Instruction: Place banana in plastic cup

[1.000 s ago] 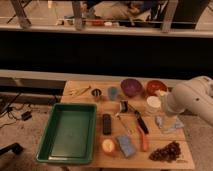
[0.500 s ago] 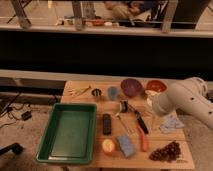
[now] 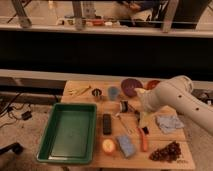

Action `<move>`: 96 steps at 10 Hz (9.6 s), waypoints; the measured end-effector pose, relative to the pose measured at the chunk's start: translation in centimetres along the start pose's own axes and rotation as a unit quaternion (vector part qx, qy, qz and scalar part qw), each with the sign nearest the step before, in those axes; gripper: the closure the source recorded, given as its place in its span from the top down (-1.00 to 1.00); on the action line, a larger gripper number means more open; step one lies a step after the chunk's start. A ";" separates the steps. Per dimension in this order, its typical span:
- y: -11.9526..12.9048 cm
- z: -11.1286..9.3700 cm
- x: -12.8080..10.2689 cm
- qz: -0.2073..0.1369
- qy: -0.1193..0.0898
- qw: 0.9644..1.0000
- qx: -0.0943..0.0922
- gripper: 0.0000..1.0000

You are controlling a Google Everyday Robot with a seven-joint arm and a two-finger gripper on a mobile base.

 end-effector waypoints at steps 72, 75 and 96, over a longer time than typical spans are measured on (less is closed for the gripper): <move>-20.4 29.0 -32.3 -0.100 -0.108 0.988 0.041 1.00; -21.6 29.9 -32.4 -0.102 -0.101 0.989 0.047 1.00; -23.7 33.4 -28.5 -0.033 -0.091 0.995 0.032 0.18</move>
